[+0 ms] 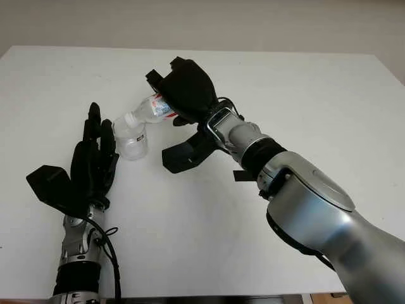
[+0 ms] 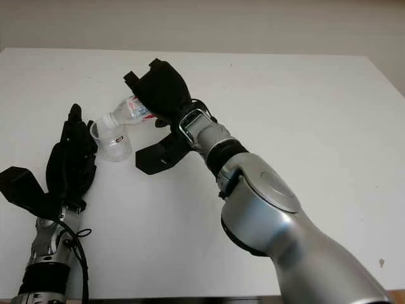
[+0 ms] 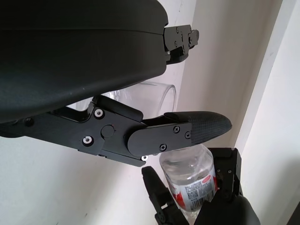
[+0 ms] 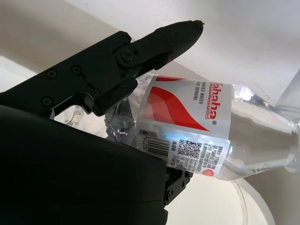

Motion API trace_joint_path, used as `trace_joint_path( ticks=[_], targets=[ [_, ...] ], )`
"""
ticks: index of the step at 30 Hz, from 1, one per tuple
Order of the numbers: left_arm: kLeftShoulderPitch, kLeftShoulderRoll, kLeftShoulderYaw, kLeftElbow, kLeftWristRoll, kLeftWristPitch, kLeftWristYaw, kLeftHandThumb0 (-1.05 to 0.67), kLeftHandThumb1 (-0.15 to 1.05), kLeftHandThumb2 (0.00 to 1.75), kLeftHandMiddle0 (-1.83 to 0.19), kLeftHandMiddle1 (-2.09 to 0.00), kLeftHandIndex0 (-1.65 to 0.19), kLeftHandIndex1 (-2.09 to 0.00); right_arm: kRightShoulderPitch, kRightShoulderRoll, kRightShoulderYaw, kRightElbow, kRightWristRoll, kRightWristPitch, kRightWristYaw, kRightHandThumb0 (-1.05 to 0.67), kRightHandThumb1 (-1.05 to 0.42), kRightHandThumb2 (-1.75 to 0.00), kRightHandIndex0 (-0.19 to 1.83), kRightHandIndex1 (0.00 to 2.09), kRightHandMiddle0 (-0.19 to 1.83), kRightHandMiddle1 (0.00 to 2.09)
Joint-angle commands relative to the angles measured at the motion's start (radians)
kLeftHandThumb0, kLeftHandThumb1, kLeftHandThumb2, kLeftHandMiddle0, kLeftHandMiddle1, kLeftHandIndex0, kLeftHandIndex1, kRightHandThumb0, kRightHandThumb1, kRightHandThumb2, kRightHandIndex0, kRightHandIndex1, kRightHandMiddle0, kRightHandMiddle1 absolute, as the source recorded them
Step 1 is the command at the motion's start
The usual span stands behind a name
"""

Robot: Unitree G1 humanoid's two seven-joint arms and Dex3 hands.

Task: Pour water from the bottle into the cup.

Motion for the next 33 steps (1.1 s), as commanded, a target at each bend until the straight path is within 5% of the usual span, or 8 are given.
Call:
trace_joint_path(
  ticks=[1,3,8,19,25,27,29,33],
  targets=[
    [0.007,-0.008,0.001,0.016,-0.004,0.000,-0.002,-0.76,1.05,0.52,0.14,-0.05,0.12,-0.06,-0.042,0.006,0.003,-0.001,-0.004,0.011,-0.002,-0.42,-1.05,-0.12,0.96,2.09,0.18,1.69],
    [0.007,-0.009,0.002,0.019,-0.005,-0.002,-0.003,-0.75,1.05,0.52,0.15,-0.05,0.12,-0.05,-0.042,0.007,0.012,-0.002,-0.010,0.020,0.002,-0.44,-1.05,-0.10,0.93,2.09,0.18,1.48],
    [0.005,-0.009,0.000,0.031,-0.003,-0.009,-0.009,-0.75,1.05,0.52,0.15,-0.05,0.13,-0.05,-0.038,0.004,0.024,-0.002,-0.022,0.026,-0.012,-0.44,-1.05,-0.09,0.92,2.09,0.21,1.41],
    [0.001,-0.010,-0.001,0.048,0.001,-0.022,-0.010,-0.76,1.05,0.53,0.15,-0.06,0.12,-0.06,-0.039,-0.002,0.029,-0.002,-0.027,0.024,-0.021,-0.44,-1.05,-0.09,0.98,2.09,0.27,1.71],
    [0.005,-0.009,0.003,0.041,-0.008,-0.012,-0.014,-0.76,1.05,0.52,0.15,-0.05,0.12,-0.06,-0.031,-0.009,-0.020,-0.008,0.024,-0.021,-0.034,-0.41,-1.05,-0.12,0.99,2.09,0.20,1.58],
    [0.005,-0.008,0.003,0.040,-0.008,-0.011,-0.013,-0.76,1.05,0.52,0.15,-0.05,0.12,-0.06,-0.022,-0.011,-0.063,-0.013,0.070,-0.043,-0.034,-0.42,-1.05,-0.15,0.99,2.09,0.24,1.63],
    [0.006,-0.006,0.006,0.038,-0.011,-0.006,-0.012,-0.76,1.05,0.52,0.14,-0.06,0.12,-0.06,-0.011,-0.015,-0.109,-0.019,0.121,-0.064,-0.038,-0.44,-1.05,-0.23,1.04,2.09,0.29,1.97],
    [0.011,0.005,0.008,0.029,-0.019,0.005,-0.028,-0.75,1.05,0.52,0.15,-0.05,0.12,-0.05,0.006,-0.028,-0.223,-0.037,0.247,-0.122,-0.007,-0.42,-1.05,-0.28,1.18,2.09,0.57,2.09]
  ],
)
